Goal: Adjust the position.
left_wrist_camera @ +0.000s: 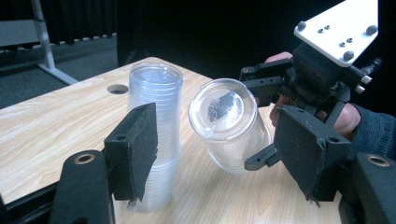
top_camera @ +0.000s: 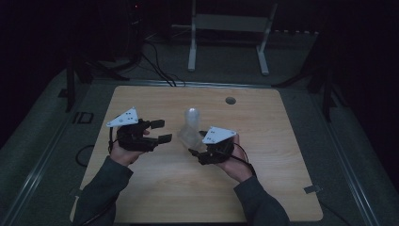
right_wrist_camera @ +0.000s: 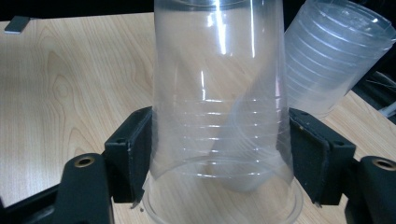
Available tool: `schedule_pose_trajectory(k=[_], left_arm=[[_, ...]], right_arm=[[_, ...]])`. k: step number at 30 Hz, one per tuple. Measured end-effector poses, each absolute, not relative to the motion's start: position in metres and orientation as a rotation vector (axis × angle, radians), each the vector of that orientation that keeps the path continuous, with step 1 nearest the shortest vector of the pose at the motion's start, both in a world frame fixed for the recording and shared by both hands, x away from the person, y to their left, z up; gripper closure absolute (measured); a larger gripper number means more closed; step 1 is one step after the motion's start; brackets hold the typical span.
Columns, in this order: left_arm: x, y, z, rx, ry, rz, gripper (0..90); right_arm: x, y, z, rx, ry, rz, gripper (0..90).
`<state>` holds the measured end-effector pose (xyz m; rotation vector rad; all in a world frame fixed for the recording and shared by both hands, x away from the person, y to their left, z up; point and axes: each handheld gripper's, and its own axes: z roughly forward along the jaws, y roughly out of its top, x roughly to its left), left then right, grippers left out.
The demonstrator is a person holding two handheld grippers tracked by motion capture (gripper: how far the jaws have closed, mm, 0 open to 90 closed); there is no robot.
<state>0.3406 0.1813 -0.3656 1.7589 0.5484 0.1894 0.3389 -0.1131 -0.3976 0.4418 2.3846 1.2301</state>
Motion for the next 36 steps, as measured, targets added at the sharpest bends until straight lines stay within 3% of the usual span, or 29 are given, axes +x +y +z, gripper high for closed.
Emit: schedule_pose_trajectory(k=[36], left_arm=[[0.343,0.168,-0.356,1.970,0.493,0.215,29.0]], right_arm=[[0.336,-0.105,-0.400,0.315,2.457,1.078,29.4]])
